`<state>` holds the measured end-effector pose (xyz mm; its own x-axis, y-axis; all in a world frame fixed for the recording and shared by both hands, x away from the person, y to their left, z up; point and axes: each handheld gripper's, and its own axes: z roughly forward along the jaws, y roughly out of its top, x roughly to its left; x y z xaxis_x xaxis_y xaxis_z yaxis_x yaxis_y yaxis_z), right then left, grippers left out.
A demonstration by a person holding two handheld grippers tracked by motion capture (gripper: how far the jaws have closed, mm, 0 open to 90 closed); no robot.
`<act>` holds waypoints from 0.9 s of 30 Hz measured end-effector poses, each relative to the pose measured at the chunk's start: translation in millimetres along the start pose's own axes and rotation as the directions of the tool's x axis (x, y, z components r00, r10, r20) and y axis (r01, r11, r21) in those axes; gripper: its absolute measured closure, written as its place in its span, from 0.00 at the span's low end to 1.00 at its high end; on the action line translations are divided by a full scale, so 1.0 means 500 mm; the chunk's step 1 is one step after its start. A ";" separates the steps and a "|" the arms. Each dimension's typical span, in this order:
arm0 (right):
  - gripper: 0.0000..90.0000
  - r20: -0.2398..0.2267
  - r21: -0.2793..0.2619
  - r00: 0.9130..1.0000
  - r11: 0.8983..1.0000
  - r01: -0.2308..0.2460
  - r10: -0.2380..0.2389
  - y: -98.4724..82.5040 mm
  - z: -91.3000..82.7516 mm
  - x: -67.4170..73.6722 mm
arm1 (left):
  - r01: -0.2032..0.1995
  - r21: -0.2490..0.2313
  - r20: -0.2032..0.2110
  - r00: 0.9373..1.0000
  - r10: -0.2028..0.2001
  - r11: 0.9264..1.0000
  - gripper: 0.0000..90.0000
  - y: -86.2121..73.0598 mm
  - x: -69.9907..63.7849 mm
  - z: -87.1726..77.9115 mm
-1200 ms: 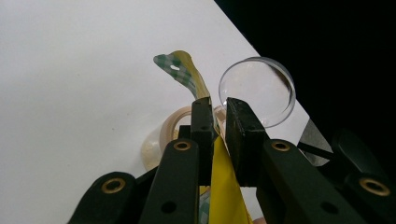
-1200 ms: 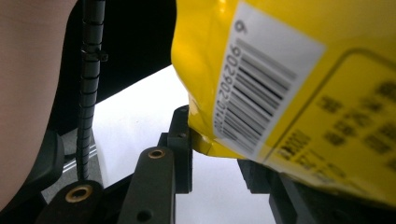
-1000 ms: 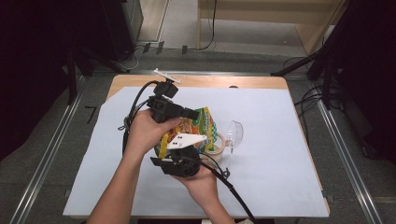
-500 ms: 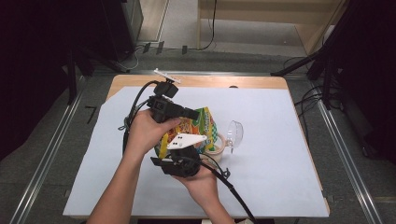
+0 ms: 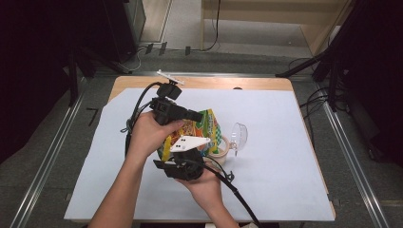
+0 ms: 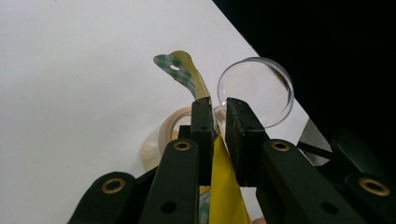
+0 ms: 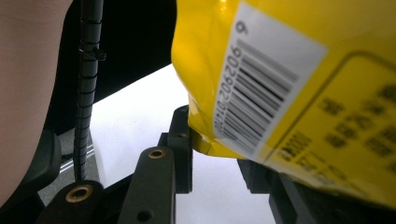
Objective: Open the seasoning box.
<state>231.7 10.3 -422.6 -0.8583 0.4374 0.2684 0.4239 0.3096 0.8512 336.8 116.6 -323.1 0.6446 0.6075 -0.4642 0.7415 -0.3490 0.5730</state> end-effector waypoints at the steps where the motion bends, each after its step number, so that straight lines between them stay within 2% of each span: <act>1: 0.78 0.000 0.000 1.000 1.000 0.001 -0.001 0.000 0.000 0.000 | 0.001 0.000 0.001 1.000 -0.001 1.000 0.91 0.000 0.000 0.000; 27: 0.78 0.003 0.007 1.000 1.000 0.006 -0.006 -0.001 0.000 -0.003 | -0.006 0.000 0.000 1.000 0.006 1.000 0.91 0.000 0.000 0.002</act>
<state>232.8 9.8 -423.3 -0.8601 0.4377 0.2622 0.4208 0.3181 0.8495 337.1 115.8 -323.9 0.6489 0.6051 -0.4613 0.7379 -0.3527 0.5754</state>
